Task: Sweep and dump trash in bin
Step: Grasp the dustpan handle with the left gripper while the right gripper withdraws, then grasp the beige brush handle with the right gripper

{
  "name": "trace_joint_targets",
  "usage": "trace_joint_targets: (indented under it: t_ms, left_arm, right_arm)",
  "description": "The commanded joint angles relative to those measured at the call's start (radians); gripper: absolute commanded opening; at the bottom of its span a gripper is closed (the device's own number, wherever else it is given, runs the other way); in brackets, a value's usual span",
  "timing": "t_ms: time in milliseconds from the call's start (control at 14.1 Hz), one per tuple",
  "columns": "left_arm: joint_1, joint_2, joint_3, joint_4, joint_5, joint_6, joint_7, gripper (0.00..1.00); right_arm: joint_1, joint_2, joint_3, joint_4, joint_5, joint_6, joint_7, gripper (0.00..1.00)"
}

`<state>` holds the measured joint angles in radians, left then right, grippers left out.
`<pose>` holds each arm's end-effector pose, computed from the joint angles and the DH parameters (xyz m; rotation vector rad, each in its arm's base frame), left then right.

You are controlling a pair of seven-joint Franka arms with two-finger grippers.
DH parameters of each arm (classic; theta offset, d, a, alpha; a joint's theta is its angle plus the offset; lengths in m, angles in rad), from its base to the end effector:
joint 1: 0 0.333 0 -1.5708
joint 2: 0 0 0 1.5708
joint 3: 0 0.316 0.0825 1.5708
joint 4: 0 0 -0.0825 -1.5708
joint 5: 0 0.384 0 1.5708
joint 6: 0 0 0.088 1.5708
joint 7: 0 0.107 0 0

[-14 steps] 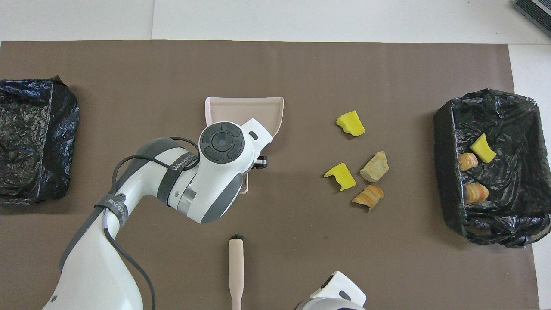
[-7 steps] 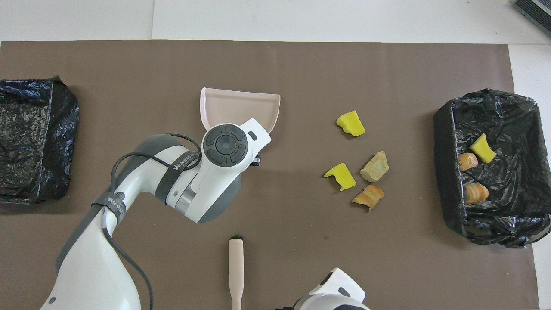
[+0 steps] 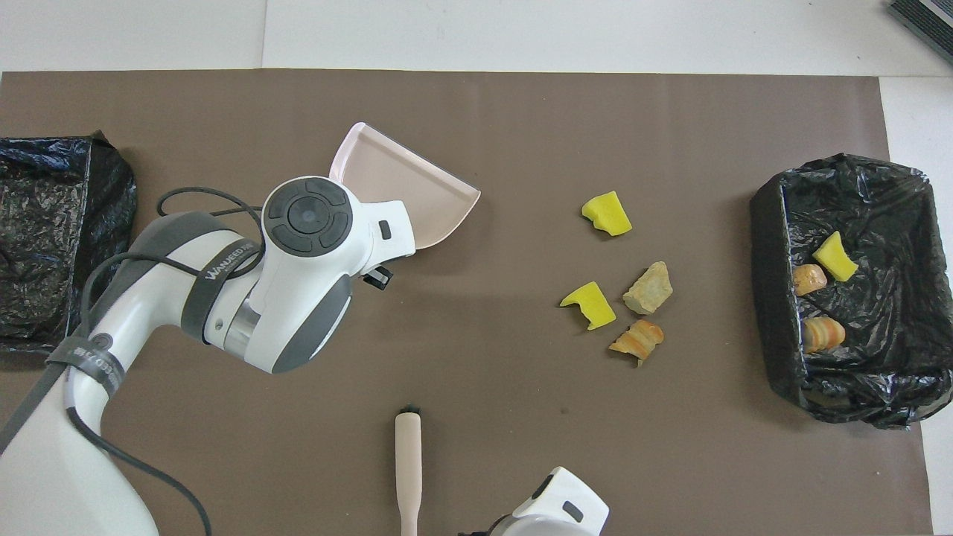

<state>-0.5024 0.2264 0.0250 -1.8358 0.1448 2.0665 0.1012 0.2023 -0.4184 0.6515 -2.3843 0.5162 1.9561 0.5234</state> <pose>0.5516 -0.2778 0.4079 -2.8546 0.9586 -0.0438 0.2551 0.3562 0.4384 -2.9901 -0.0958 0.2746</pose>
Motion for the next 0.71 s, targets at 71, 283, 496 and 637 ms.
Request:
trace_joint_targets:
  t_ms: [71, 283, 496, 637]
  left_arm:
    - [0.068, -0.047, -0.007, -0.01, 0.021, -0.029, 0.347, 0.0]
    - [0.123, -0.033, -0.007, 0.03, 0.099, -0.016, 0.594, 0.0]
    - [0.177, -0.03, -0.007, 0.041, 0.104, -0.008, 0.805, 0.0]
    - [0.18, -0.032, -0.007, 0.038, 0.101, -0.002, 0.892, 0.0]
  right_arm:
    - [-0.007, 0.157, 0.097, 0.045, 0.018, 0.18, 0.067, 1.0]
    - [-0.004, 0.295, 0.213, 0.051, -0.05, 0.387, 0.159, 1.0]
    - [-0.004, 0.366, 0.279, 0.063, -0.168, 0.422, 0.277, 1.0]
    - [0.003, 0.366, 0.29, 0.051, -0.168, 0.419, 0.277, 1.0]
